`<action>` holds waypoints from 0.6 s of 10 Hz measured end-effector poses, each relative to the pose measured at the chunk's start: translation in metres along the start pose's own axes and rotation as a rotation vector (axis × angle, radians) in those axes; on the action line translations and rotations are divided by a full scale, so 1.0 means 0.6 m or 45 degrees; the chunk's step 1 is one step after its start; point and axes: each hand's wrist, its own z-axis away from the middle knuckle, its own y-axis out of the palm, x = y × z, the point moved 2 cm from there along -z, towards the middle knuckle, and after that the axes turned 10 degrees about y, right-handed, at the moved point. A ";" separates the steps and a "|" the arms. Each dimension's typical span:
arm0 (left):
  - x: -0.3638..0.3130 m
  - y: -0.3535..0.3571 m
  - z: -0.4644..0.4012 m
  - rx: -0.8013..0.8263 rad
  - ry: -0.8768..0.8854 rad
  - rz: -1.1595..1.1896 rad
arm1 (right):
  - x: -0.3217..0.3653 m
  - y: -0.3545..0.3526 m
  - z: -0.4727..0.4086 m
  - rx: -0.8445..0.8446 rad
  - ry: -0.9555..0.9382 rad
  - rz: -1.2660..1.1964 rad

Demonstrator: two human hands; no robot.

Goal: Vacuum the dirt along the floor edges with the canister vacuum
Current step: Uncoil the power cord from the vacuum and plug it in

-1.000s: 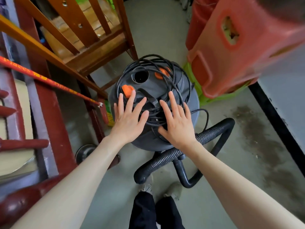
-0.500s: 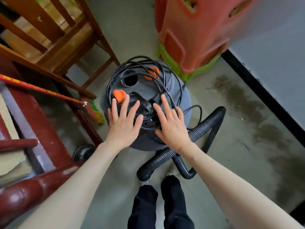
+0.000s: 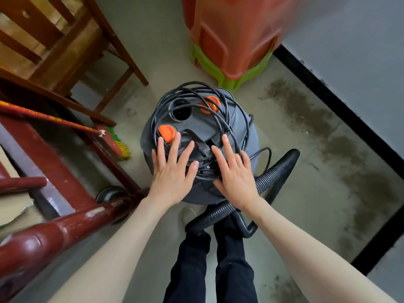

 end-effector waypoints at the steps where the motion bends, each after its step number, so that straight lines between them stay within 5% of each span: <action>1: -0.003 0.005 0.012 0.005 0.013 -0.005 | 0.000 0.004 0.015 -0.008 0.019 -0.009; 6: -0.019 0.023 0.071 0.071 0.080 -0.070 | 0.000 0.025 0.094 0.048 0.094 -0.067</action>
